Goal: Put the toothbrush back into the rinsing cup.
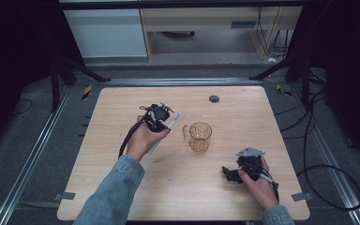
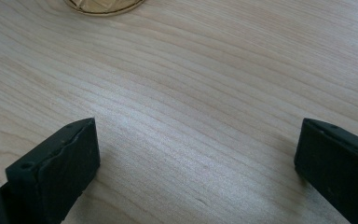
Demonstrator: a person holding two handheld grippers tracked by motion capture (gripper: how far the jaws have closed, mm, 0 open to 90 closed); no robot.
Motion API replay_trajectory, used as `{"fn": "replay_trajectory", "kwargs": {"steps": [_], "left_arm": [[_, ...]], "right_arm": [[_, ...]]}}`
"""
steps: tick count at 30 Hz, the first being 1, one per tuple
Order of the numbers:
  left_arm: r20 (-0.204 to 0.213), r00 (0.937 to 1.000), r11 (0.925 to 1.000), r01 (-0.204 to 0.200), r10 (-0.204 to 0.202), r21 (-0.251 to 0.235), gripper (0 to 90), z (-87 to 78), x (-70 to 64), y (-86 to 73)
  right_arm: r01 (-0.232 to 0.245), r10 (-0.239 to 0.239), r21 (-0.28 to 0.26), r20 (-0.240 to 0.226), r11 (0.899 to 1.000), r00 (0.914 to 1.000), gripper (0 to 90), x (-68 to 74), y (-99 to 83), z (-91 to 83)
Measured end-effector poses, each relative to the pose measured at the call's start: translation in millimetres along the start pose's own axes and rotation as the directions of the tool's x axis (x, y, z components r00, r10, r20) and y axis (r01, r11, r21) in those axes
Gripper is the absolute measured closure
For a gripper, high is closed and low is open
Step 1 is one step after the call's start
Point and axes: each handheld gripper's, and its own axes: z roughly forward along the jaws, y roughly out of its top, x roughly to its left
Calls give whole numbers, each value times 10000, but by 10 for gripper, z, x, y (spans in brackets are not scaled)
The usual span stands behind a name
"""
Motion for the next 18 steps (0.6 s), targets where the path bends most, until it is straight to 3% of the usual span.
{"fn": "replay_trajectory", "kwargs": {"steps": [4, 6, 11, 15, 16, 18], "left_arm": [[-166, 9999, 9997, 23, -27, -261, 787, -74, 31, 32], [-263, 9995, 9973, 153, -172, -715, 787, -152, 59, 64], [-400, 9986, 9915, 290, -343, -1265, 787, -224, 83, 69], [-397, 9979, 9739, 409, -510, -2231, 787, -270, 65, 84], [-397, 9979, 9739, 409, -510, -2231, 787, -270, 65, 84], [-376, 9979, 9612, 406, -528, -2730, 787, -279, 47, 95]], "right_arm": [[11, -11, 2, 1, 10000, 10000, 4, -1, 1, 0], [14, -14, -1, -3, 10000, 10000, 4, -1, 1, 0], [103, -103, -16, 20, 9999, 9999, 4, -6, -2, 2], [1, -1, 8, 3, 10000, 10000, 4, 0, 0, -1], [1, -1, 8, 3, 10000, 10000, 4, 0, 0, -1], [4, -4, 0, 4, 10000, 10000, 4, -1, 0, 0]]}}
